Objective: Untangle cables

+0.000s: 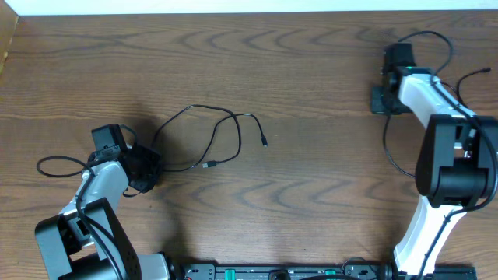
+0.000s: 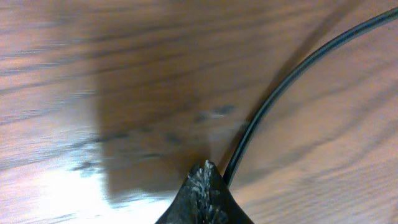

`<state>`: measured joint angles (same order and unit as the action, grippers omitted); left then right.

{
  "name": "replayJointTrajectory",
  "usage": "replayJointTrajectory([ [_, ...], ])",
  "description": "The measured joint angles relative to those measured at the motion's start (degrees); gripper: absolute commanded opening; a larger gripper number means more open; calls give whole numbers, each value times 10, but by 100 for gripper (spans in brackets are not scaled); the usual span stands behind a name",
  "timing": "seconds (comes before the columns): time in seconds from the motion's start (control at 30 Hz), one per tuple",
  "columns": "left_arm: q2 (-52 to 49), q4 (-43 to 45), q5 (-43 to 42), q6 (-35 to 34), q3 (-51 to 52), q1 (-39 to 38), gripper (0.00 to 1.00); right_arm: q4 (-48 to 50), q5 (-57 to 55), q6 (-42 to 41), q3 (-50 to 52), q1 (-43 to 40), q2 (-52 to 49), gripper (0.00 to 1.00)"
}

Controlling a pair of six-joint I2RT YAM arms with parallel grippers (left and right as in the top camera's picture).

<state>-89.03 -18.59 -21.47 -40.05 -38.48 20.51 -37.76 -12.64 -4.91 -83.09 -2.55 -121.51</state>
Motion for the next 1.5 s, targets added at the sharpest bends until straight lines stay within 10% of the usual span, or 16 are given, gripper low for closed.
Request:
replayJointTrajectory([
  [0.43,-1,13,4,2,0,-8,9,-9,169,27,-17,6,-1,44],
  [0.57,-1,34,4,14,2,-29,27,-15,289,66,-38,48,-13,63],
  [0.63,-1,46,4,21,2,-37,46,-11,330,76,-45,72,-19,97],
  [0.73,1,64,-6,32,1,-40,58,5,377,82,-60,114,-23,89],
  [0.83,1,77,-25,58,1,-40,74,34,431,82,-79,151,-26,36],
  [0.97,3,95,-66,86,0,-38,98,119,478,44,-90,192,-27,44],
  [1.5,26,32,-45,113,-1,4,100,247,439,-12,-91,307,-87,63],
])
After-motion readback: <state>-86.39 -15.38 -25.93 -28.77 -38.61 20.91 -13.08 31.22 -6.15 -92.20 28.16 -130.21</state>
